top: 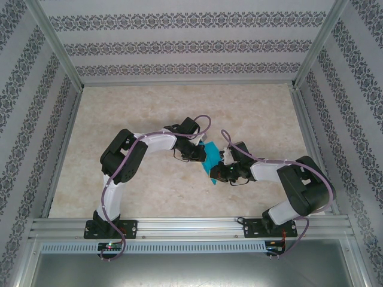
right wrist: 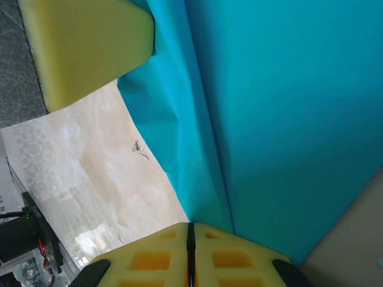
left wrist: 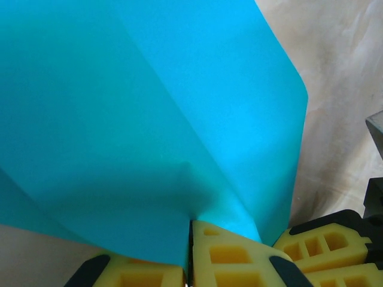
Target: Fold a paper plane with a square sheet of paper (pick it up from the middle)
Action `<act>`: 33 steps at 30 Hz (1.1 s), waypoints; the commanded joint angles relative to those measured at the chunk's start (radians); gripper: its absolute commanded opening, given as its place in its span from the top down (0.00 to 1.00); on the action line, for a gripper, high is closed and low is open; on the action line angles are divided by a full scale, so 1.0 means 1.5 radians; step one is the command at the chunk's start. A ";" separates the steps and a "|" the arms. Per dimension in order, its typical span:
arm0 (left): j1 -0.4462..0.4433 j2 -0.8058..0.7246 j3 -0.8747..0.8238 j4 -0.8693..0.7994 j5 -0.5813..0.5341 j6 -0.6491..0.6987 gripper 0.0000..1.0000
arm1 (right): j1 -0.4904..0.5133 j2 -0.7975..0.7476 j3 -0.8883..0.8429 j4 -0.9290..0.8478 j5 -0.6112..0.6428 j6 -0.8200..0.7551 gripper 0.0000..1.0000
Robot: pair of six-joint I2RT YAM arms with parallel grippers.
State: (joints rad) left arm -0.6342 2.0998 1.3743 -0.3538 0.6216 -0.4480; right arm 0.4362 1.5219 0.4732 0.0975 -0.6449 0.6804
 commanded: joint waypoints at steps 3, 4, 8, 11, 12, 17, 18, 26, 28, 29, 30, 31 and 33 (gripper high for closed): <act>0.013 0.005 0.026 -0.057 -0.035 0.008 0.85 | 0.017 0.040 -0.027 -0.075 0.066 -0.023 0.90; 0.013 0.000 0.031 -0.061 -0.034 0.009 0.84 | 0.017 0.040 -0.027 -0.076 0.069 -0.021 0.90; 0.013 -0.021 0.048 -0.080 -0.042 0.012 0.76 | 0.020 0.038 -0.025 -0.086 0.085 -0.018 0.91; 0.014 -0.042 0.065 -0.104 -0.063 0.020 0.70 | 0.022 0.038 -0.025 -0.088 0.089 -0.016 0.91; 0.014 -0.049 0.070 -0.113 -0.072 0.022 0.69 | 0.023 0.039 -0.025 -0.087 0.090 -0.016 0.91; 0.013 -0.099 0.075 -0.143 -0.102 0.016 0.66 | 0.028 0.040 -0.023 -0.081 0.093 -0.009 0.91; 0.011 -0.108 0.073 -0.150 -0.110 0.014 0.66 | 0.028 0.041 -0.023 -0.080 0.093 -0.007 0.91; -0.035 -0.166 0.047 -0.156 -0.109 -0.023 0.72 | 0.033 0.044 -0.017 -0.074 0.093 -0.001 0.91; -0.049 -0.159 0.051 -0.167 -0.119 -0.027 0.76 | 0.035 0.042 -0.017 -0.074 0.094 0.002 0.91; -0.057 -0.157 0.050 -0.169 -0.127 -0.027 0.77 | 0.035 0.041 -0.017 -0.075 0.094 0.003 0.91; -0.061 -0.157 0.046 -0.160 -0.126 -0.031 0.78 | 0.035 0.040 -0.017 -0.076 0.094 0.002 0.91; -0.063 -0.154 0.041 -0.153 -0.121 -0.034 0.79 | 0.035 0.039 -0.018 -0.075 0.094 0.004 0.91; -0.066 -0.140 0.037 -0.135 -0.114 -0.037 0.82 | 0.035 0.037 -0.019 -0.075 0.094 0.005 0.91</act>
State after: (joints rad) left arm -0.7265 1.8618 1.4498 -0.5537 0.4484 -0.4820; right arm 0.4694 1.5307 0.4881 0.0990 -0.6174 0.6846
